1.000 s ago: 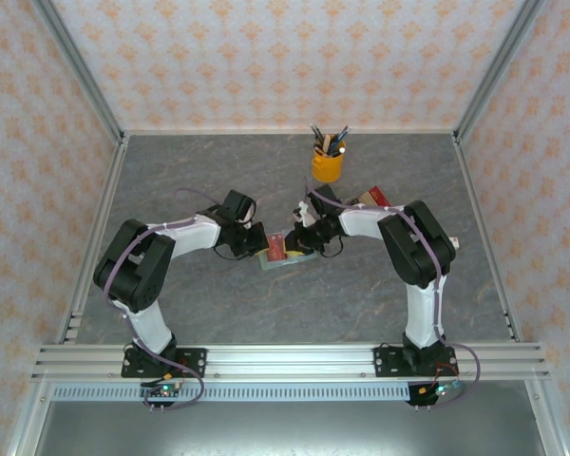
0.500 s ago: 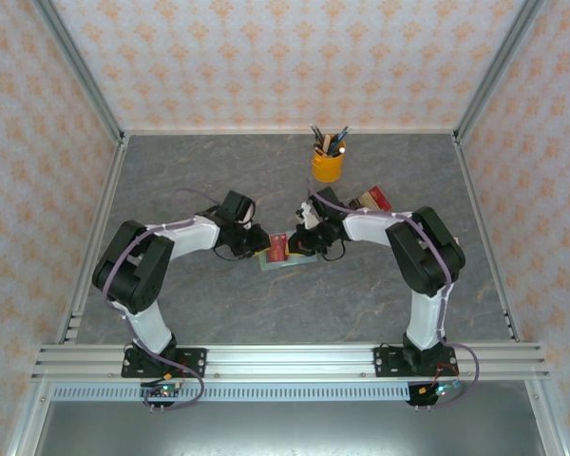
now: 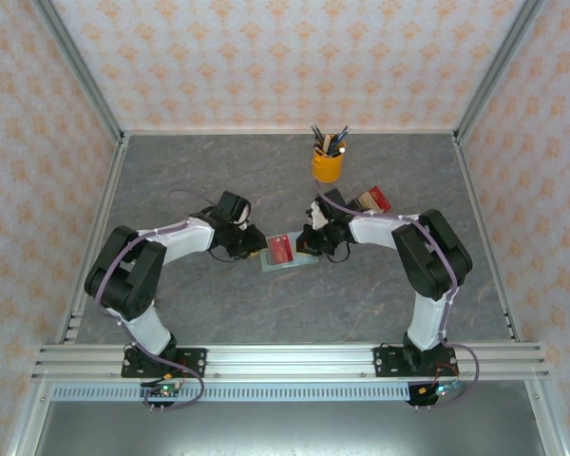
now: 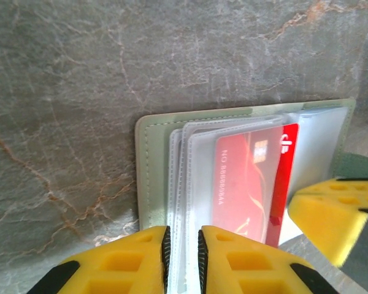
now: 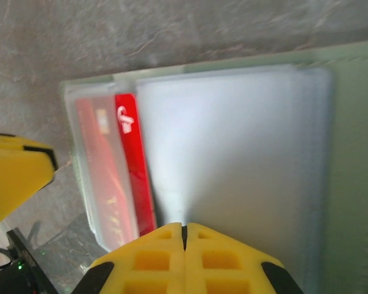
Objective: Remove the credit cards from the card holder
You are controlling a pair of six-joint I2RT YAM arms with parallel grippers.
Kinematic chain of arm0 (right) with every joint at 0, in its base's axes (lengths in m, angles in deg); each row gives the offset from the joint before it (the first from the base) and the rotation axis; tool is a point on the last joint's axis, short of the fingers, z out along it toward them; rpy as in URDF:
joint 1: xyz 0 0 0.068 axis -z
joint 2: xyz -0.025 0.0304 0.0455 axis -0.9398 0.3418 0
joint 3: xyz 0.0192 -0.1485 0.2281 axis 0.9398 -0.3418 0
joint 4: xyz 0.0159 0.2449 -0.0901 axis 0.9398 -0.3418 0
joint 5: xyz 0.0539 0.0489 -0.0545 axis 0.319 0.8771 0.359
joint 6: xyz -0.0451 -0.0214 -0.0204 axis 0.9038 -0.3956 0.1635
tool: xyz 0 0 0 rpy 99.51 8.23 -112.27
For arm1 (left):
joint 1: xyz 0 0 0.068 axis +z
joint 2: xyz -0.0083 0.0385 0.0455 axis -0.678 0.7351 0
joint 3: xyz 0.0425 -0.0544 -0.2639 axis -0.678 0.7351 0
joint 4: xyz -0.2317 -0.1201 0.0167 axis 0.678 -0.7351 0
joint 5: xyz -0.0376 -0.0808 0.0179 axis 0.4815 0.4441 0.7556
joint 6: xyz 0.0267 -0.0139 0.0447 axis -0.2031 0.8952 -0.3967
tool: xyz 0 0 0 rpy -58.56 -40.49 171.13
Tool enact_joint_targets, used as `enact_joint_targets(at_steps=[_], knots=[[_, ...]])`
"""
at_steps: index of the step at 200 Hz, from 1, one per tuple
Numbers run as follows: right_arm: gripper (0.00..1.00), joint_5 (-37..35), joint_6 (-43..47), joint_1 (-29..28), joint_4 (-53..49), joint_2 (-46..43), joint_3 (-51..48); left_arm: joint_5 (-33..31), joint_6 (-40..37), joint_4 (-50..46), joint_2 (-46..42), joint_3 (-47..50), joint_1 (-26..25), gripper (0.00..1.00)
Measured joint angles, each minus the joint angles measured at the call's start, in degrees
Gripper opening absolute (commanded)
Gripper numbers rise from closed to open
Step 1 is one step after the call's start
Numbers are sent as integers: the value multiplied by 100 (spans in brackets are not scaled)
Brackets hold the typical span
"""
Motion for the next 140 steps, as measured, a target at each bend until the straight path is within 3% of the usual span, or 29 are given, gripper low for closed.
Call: enact_joint_targets(at_steps=[51,100,140], knots=[[0,103,37,55,37,0,0,129,-2,136,-11,0,-68,17],[22,605,-133,55,367,2,0,127,2,138,181,-2,-90,13],[25,756,-157,52,389,208,136,127,0,133,293,-17,-92,12]])
